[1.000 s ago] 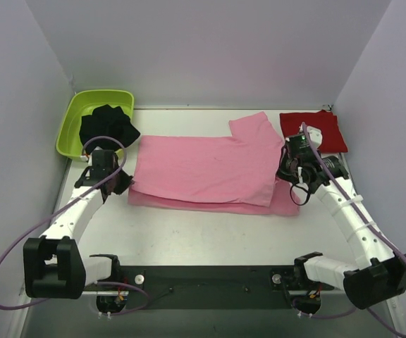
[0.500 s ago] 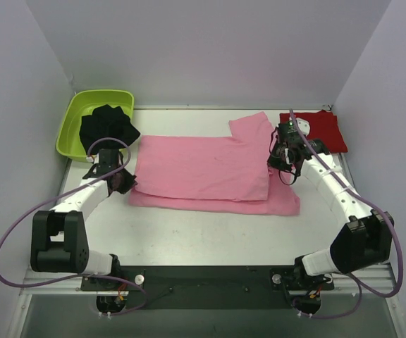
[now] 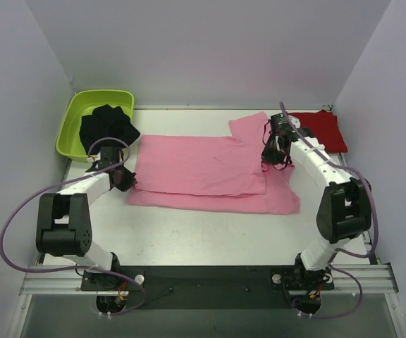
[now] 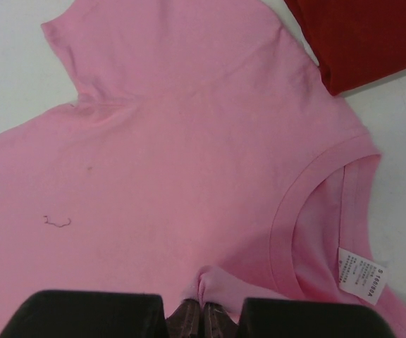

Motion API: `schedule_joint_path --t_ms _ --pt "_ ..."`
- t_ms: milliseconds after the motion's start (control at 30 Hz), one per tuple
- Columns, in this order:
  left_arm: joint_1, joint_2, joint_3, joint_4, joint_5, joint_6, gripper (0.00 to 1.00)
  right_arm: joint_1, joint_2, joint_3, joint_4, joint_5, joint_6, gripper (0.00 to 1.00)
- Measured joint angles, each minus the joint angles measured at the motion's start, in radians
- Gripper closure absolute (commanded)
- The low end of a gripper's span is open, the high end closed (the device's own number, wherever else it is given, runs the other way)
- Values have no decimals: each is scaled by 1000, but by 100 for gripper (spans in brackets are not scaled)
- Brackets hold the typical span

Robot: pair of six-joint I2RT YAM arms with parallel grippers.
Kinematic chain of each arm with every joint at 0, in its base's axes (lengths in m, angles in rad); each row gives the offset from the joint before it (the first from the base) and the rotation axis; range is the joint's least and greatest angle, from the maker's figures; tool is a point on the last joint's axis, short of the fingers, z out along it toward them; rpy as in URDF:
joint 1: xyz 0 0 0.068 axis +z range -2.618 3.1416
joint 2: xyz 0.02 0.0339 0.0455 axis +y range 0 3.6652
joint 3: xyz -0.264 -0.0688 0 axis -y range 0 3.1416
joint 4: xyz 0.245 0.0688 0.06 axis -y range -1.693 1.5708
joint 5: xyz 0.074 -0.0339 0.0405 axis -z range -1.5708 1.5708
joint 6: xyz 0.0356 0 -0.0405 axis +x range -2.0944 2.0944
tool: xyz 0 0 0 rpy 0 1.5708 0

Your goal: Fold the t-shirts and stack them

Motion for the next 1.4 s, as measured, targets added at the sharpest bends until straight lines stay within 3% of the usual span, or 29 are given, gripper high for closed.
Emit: schedule_joint_path --t_ms 167,500,533,600,633,700,767,867,1033,1200,1400 --pt "8 39 1 19 8 -11 100 -3 109 33 5 -10 1 83" --pt "16 48 -1 48 16 -35 100 -3 282 193 15 -20 -5 84" --pt "24 48 -1 49 18 -36 100 -3 291 211 16 -20 -5 79" --pt "39 48 -1 53 18 -39 100 -3 311 246 17 -19 -5 62" --pt "43 48 -1 56 18 -41 80 -3 321 260 21 -18 0 41" --pt "47 52 0 63 18 -49 55 -3 345 289 26 -13 -4 2" --pt "47 63 0 73 21 -55 34 -3 361 297 32 -3 -6 0" --pt "47 68 9 99 43 -76 19 -3 365 290 30 18 -10 0" --pt "43 15 -13 105 51 -83 19 6 245 143 49 69 -24 0" --pt "-6 -177 -79 77 45 -71 19 26 25 -13 48 77 -24 0" --pt "-88 -349 -100 40 47 -33 19 56 -146 -217 77 52 12 8"
